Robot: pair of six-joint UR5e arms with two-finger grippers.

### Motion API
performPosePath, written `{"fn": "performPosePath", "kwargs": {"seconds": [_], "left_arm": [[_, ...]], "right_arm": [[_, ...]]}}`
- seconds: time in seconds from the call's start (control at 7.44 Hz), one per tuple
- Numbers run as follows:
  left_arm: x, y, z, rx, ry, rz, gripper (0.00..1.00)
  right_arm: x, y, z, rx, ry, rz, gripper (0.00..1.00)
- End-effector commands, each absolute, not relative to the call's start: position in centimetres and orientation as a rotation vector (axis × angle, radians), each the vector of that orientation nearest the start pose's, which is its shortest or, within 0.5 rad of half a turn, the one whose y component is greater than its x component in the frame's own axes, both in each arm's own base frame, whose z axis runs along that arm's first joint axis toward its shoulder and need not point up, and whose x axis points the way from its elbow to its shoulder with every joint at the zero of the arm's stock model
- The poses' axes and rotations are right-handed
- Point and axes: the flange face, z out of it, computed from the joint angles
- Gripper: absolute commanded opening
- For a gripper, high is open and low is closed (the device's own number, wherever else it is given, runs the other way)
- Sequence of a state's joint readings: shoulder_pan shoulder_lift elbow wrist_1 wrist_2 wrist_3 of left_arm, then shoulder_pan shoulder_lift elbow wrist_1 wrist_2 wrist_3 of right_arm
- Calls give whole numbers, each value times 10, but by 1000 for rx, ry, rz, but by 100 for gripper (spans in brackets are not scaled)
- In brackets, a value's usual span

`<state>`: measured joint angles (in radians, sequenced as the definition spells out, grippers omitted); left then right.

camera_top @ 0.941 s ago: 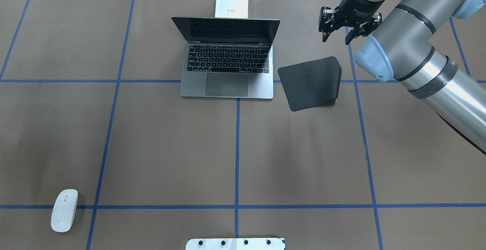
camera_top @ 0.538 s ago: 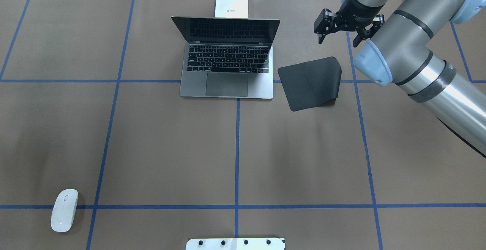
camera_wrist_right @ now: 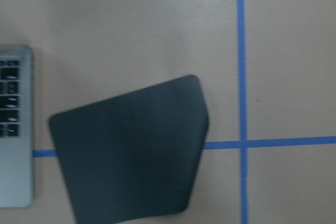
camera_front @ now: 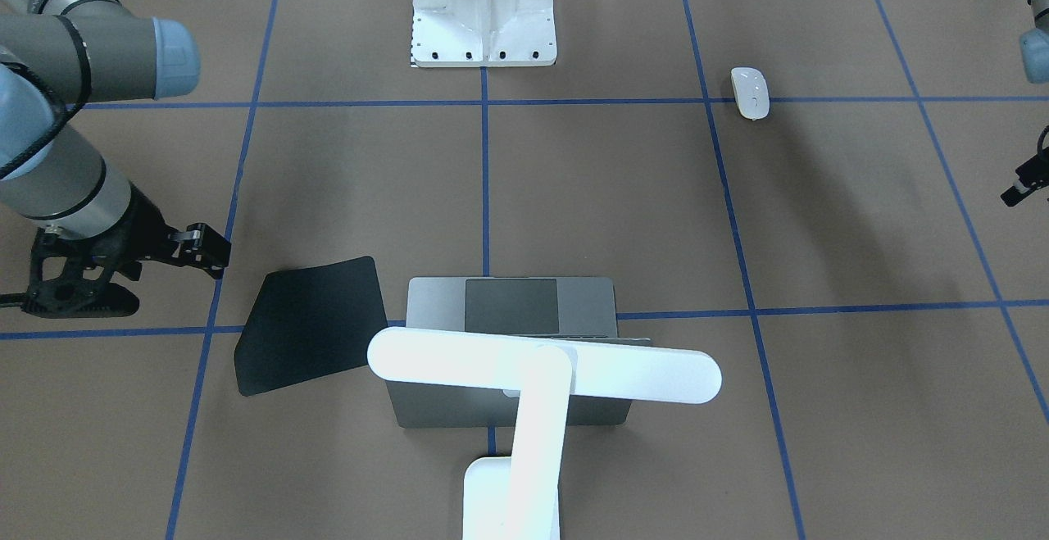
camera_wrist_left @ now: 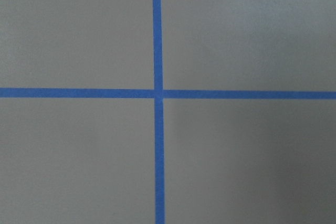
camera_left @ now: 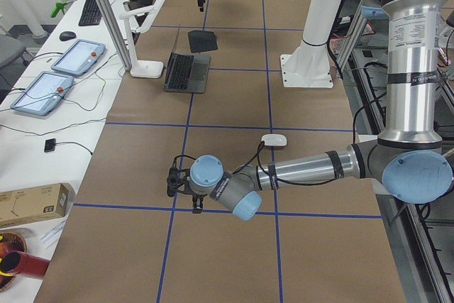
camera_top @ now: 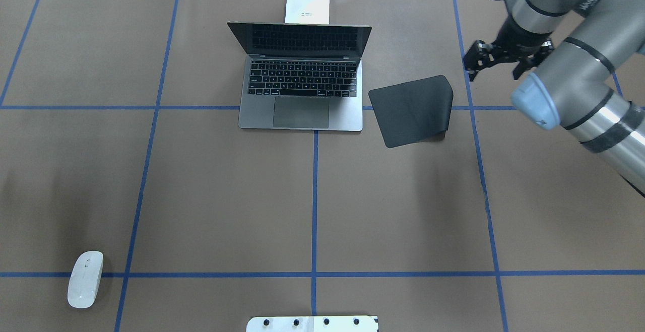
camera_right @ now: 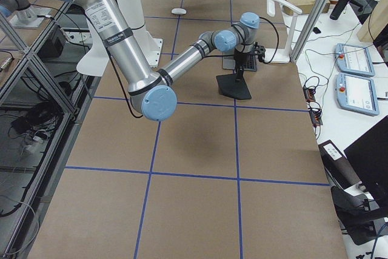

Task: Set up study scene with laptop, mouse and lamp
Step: 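Raise the right gripper away while the left gripper moves toward the white mouse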

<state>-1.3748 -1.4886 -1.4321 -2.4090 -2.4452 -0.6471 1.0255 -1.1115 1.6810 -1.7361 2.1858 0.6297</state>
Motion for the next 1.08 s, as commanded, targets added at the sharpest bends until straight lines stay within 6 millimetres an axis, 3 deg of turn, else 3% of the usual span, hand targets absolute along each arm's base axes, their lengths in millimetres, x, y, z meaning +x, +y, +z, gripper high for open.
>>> {"fn": "performPosePath", "kwargs": {"seconds": [0.0,0.13,0.54,0.81,0.94], "left_arm": [[78,-444,622,117,1046,-162,100],[106,-427,594,100,1042,-185,100],[174,-378,550,17,1025,-241,100],[225,-347,533,-13,1002,-232,100],[245,-329,536,-10,974,-203,100]], "right_arm": [[-217,-578,440,-5,-674,-165,100],[-194,-571,470,-12,-658,-202,100],[-134,-551,531,-15,-634,-294,100],[-131,-549,535,-19,-633,-292,100],[-131,-549,535,-19,-633,-295,100]]}}
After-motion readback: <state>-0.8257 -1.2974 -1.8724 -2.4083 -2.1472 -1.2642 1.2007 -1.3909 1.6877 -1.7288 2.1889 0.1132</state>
